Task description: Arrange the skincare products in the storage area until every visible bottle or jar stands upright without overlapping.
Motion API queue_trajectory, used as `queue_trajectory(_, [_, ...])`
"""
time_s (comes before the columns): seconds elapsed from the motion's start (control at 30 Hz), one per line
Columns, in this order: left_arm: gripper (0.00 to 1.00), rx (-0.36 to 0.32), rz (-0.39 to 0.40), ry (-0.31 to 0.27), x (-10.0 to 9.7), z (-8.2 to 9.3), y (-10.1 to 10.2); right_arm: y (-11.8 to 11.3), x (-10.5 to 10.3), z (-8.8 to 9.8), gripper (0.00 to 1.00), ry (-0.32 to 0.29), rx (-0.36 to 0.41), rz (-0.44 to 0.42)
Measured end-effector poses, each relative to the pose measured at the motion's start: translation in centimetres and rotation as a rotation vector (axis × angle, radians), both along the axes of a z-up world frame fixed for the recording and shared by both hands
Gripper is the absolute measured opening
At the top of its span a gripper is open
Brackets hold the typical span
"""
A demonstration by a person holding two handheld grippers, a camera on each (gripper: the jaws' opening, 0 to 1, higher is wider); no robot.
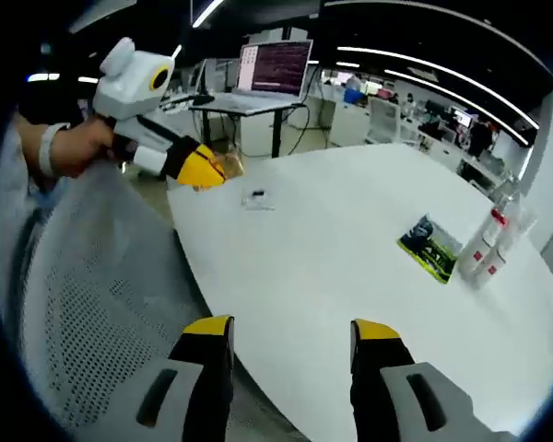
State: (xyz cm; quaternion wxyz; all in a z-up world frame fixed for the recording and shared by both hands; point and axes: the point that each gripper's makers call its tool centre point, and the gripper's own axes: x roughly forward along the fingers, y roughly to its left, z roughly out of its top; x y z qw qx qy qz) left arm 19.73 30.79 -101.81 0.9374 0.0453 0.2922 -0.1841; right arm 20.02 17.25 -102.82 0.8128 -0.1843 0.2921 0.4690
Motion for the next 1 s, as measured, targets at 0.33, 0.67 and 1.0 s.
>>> queue_trajectory(0.33, [0.02,-0.083,0.089,0.049,0.1,-0.9,1.4,5.8,-0.5,1.2,0.49,0.142,0.197,-0.043])
queue_trajectory(0.67, [0.02,-0.096,0.053,-0.006,0.2,0.0,0.7,8.9,0.3,3.2,0.50,0.317,0.433,-0.110])
queue_trajectory(1.0, [0.02,-0.145,0.029,-0.079,0.3,1.5,0.1,11.4,0.1,4.0,0.44,0.404,0.495,-0.060])
